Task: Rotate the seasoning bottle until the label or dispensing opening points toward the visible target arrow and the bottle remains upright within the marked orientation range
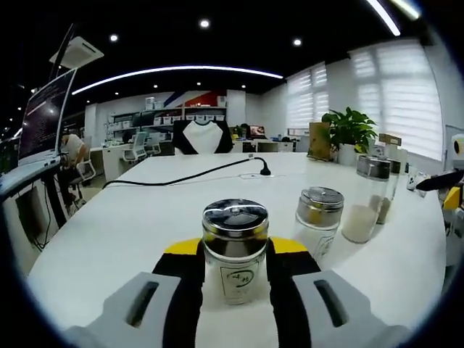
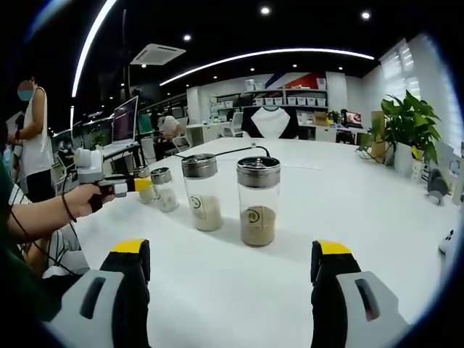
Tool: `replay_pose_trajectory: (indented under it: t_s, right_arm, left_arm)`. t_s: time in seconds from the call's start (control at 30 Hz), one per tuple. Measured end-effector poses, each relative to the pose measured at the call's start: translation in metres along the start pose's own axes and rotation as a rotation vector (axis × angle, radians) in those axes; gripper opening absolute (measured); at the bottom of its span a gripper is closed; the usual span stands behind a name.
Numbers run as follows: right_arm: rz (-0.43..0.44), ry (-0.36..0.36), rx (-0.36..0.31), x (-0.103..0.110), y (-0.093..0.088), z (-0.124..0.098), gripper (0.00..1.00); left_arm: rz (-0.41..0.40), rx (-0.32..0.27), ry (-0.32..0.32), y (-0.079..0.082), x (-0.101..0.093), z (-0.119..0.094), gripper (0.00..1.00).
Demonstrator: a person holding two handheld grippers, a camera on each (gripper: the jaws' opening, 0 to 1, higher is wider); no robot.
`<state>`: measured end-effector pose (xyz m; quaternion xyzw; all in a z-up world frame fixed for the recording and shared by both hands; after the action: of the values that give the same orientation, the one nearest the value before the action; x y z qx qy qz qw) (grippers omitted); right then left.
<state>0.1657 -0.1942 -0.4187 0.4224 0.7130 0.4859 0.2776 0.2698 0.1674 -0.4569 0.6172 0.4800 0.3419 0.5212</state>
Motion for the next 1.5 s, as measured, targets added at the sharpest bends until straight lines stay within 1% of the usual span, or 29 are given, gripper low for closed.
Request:
replay_pose_trajectory:
  t_s: [0.37, 0.4, 0.43, 0.47, 0.5, 0.53, 0.6, 0.63, 0.73, 0.8, 0.83, 0.93, 1.07, 1.17, 1.2, 1.27, 1.33, 1.37, 1.4, 1.5]
  right_arm:
    - [0.003, 0.001, 0.003, 0.001, -0.001, 0.000, 0.93]
    - [0.003, 0.000, 0.003, 0.001, -0.001, 0.000, 0.93]
    - [0.004, -0.001, 0.004, 0.000, -0.001, -0.001, 0.93]
    - [0.006, -0.003, 0.003, 0.000, -0.001, -0.001, 0.93]
    - [0.006, -0.004, 0.002, 0.000, -0.001, -0.001, 0.93]
    - [0.007, -0.005, 0.002, 0.000, -0.001, -0.001, 0.93]
    - [0.007, -0.002, 0.002, 0.000, -0.002, -0.001, 0.93]
    - [0.007, 0.000, 0.002, 0.001, -0.002, -0.001, 0.93]
    - [-0.007, 0.009, -0.009, 0.001, -0.001, 0.000, 0.93]
    - [-0.003, 0.005, -0.022, 0.001, 0.001, 0.000, 0.93]
    - [-0.003, 0.007, -0.025, 0.001, 0.001, 0.000, 0.93]
    - [-0.010, 0.008, -0.035, 0.001, 0.002, 0.000, 0.93]
    - [-0.019, 0.014, -0.059, 0.002, 0.001, 0.001, 0.92]
    - [-0.017, 0.016, -0.066, 0.003, -0.001, 0.003, 0.92]
    - [-0.022, 0.019, -0.082, 0.004, -0.002, 0.003, 0.92]
    - [-0.029, 0.018, -0.091, 0.004, -0.002, 0.003, 0.92]
    - [-0.029, 0.017, -0.102, 0.005, -0.003, 0.003, 0.92]
    - [-0.025, 0.018, -0.113, 0.005, -0.002, 0.004, 0.92]
    - [-0.024, 0.020, -0.125, 0.005, -0.002, 0.004, 0.92]
    - [-0.035, 0.017, -0.153, 0.006, -0.002, 0.002, 0.92]
  left_arm:
    - [0.008, 0.007, -0.011, -0.001, 0.000, 0.000, 0.35]
    - [0.008, -0.001, -0.010, -0.001, 0.000, -0.001, 0.37]
    - [0.010, -0.016, -0.005, 0.001, 0.000, -0.002, 0.43]
    - [0.045, -0.043, 0.011, 0.003, 0.001, -0.004, 0.49]
    - [0.094, -0.046, 0.024, 0.004, 0.002, -0.006, 0.51]
    - [0.104, -0.038, 0.025, 0.004, 0.000, -0.008, 0.51]
    - [0.060, -0.029, 0.012, 0.002, -0.001, -0.011, 0.51]
    - [0.052, -0.026, 0.018, 0.002, -0.001, -0.012, 0.53]
    - [0.055, -0.036, 0.025, 0.001, 0.000, -0.017, 0.54]
    - [0.076, -0.041, 0.033, 0.003, 0.001, -0.021, 0.54]
    - [0.090, -0.041, 0.047, 0.005, 0.002, -0.024, 0.54]
    - [0.070, -0.061, 0.049, 0.009, 0.001, -0.031, 0.56]
    - [0.123, -0.072, 0.084, 0.015, -0.003, -0.046, 0.56]
    - [0.108, -0.076, 0.081, 0.015, -0.009, -0.056, 0.59]
    - [0.109, -0.084, 0.078, 0.015, -0.012, -0.060, 0.60]
    - [0.104, -0.092, 0.071, 0.013, -0.016, -0.065, 0.62]
    - [0.081, -0.105, 0.064, 0.011, -0.021, -0.071, 0.65]
    - [0.049, -0.156, 0.041, 0.013, -0.026, -0.076, 0.66]
    - [0.049, -0.181, 0.036, 0.013, -0.029, -0.080, 0.68]
    - [0.061, -0.189, 0.014, 0.012, -0.038, -0.091, 0.71]
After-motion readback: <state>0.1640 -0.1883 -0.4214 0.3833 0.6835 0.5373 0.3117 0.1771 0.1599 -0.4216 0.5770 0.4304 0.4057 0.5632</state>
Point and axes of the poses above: the point that each gripper's makers call its tool centre point, and the gripper's own axes: z roughly forward along the fingers, x roughly to its left, y roughly out of its top, the point moved 9 cm from there along -z, roughly backward along the fingers, and after that the axes turned 3 degrees about -z, right-handed, at the moved point
